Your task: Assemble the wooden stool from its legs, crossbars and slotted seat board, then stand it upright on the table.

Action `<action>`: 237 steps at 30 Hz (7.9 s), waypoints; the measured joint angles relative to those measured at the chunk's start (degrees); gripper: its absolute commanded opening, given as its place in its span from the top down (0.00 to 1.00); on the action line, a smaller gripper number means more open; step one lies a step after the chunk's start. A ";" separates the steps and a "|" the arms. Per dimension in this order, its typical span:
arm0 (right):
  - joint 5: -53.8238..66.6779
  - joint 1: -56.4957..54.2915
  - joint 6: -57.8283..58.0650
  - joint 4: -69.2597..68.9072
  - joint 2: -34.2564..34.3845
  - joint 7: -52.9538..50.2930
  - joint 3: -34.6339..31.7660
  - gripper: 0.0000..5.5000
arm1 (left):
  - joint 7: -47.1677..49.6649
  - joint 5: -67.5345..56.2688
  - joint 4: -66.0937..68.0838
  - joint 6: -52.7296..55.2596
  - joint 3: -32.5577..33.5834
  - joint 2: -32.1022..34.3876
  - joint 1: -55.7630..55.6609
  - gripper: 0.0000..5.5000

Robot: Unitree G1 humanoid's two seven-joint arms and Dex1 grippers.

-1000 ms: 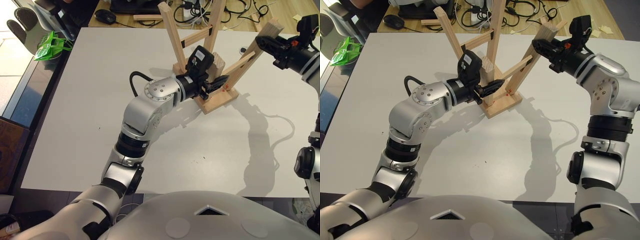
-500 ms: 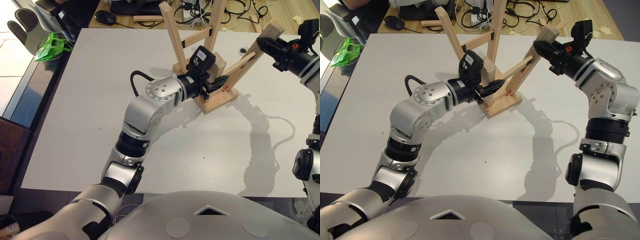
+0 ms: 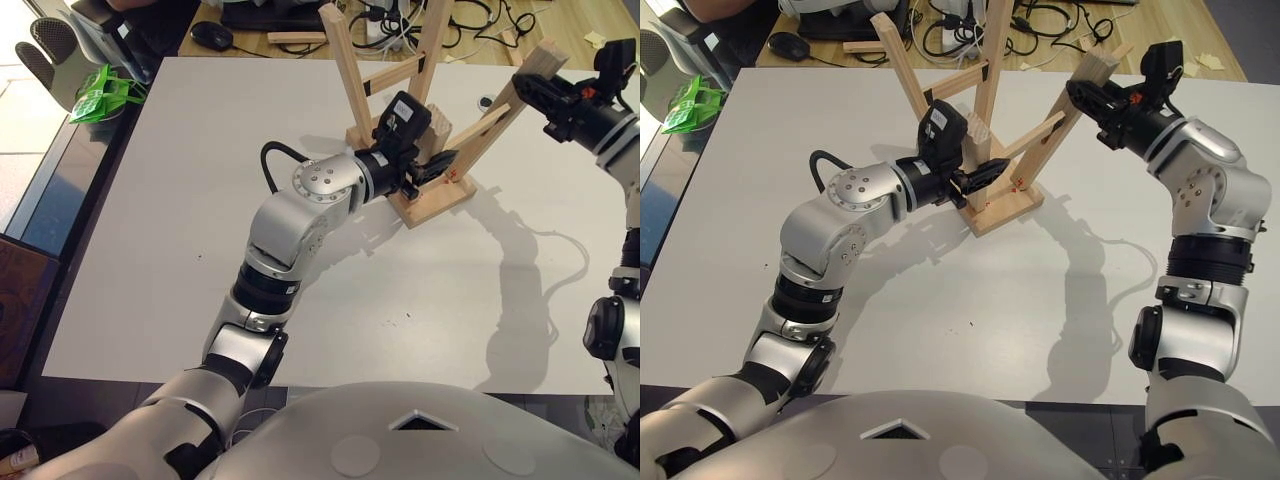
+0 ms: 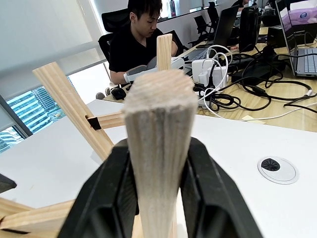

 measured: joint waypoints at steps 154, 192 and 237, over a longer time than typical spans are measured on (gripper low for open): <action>-6.75 8.52 -22.31 2.48 5.25 -1.58 -1.99 0.34 | -0.25 2.00 -1.21 -2.09 -2.49 0.20 1.18 0.58; -10.49 2.30 -14.16 4.47 3.68 -5.50 4.09 0.27 | 1.00 3.84 1.31 -7.75 -2.29 -0.93 1.92 0.60; -14.01 -2.83 6.74 -30.61 31.12 -38.51 9.80 0.83 | 11.57 6.14 2.25 -39.61 11.48 -9.17 7.67 0.32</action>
